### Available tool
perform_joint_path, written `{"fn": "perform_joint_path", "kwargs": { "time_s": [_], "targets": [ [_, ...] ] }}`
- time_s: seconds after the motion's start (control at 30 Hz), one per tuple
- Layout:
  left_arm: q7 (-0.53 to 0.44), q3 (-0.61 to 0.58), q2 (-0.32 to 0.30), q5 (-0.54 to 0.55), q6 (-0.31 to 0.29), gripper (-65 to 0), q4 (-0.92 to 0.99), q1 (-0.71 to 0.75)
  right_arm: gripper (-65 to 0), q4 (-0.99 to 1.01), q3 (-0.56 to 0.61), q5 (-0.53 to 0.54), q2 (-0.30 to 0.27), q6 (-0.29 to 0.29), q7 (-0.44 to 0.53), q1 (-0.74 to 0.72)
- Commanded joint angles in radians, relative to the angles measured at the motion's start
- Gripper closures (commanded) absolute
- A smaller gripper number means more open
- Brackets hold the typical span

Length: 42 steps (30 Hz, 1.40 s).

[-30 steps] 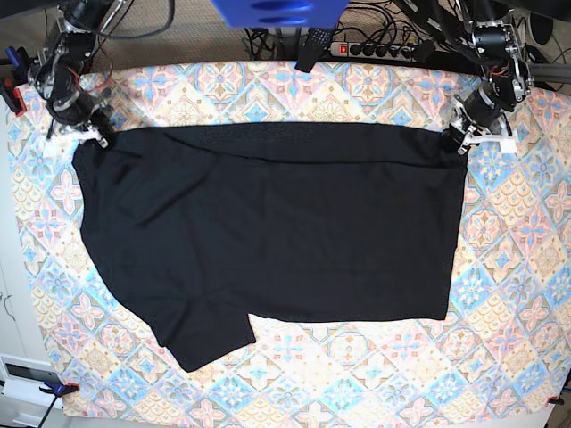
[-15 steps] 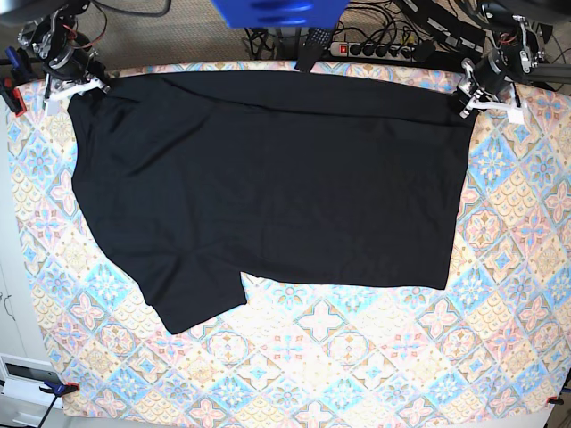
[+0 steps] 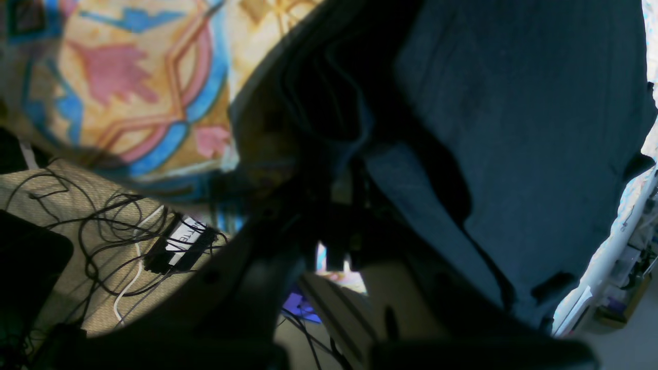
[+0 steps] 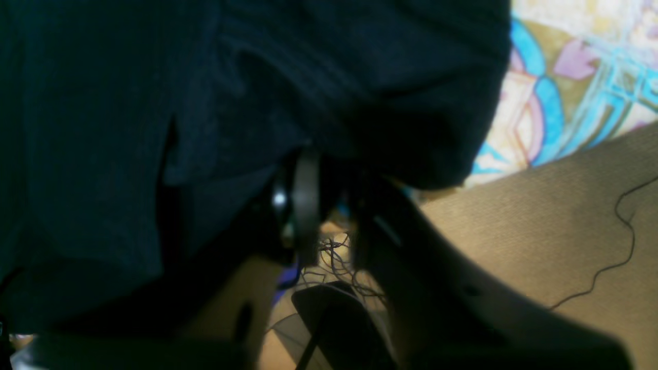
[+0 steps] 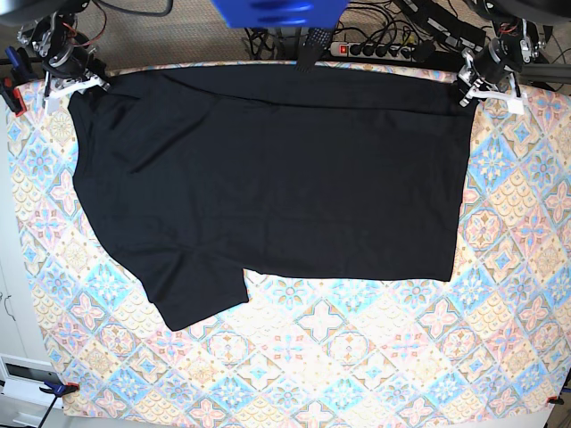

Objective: Fold the T-shirt properly
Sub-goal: 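Release the collar edge and raise both grippers away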

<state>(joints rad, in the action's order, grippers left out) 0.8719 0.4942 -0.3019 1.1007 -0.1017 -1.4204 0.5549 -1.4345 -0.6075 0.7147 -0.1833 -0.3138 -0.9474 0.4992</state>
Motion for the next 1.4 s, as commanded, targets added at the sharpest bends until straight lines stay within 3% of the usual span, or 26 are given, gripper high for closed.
{"fn": "perform_joint_path", "kwargs": {
  "time_s": [0.0, 0.23, 0.47, 0.53, 0.87, 1.37],
  "targets": [
    [-0.006, 0.008, -0.02, -0.001, 0.004, -0.6, -0.013, 0.014, -13.5, -0.013, -0.007, -0.016, -0.015, 0.011, -0.005, 0.009],
    [-0.006, 0.008, -0.023, -0.001, 0.004, -4.3, -0.013, 0.046, -21.0, -0.013, -0.012, -0.016, -0.015, 0.011, -0.005, 0.023],
    [0.109, 0.082, -0.024, -0.001, 0.004, -26.2, -0.013, 0.038, -21.9, -0.013, -0.012, -0.016, -0.015, 0.011, -0.005, 0.032],
    [0.115, 0.091, -0.024, -0.001, 0.004, -29.7, -0.026, 0.037, -21.9, -0.013, -0.012, -0.016, -0.015, 0.011, -0.005, 0.045],
    [0.119, 0.203, -0.021, -0.001, 0.004, -30.0, -0.222, 0.081, -25.0, -0.121, -0.105, -0.016, -0.015, 0.011, -0.005, 0.085],
    [0.117, 0.223, -0.021, -0.001, 0.007, -30.0, -0.29, 0.115, -27.3, -0.277, -0.185, -0.016, -0.014, 0.011, -0.005, 0.135]
  ]
}}
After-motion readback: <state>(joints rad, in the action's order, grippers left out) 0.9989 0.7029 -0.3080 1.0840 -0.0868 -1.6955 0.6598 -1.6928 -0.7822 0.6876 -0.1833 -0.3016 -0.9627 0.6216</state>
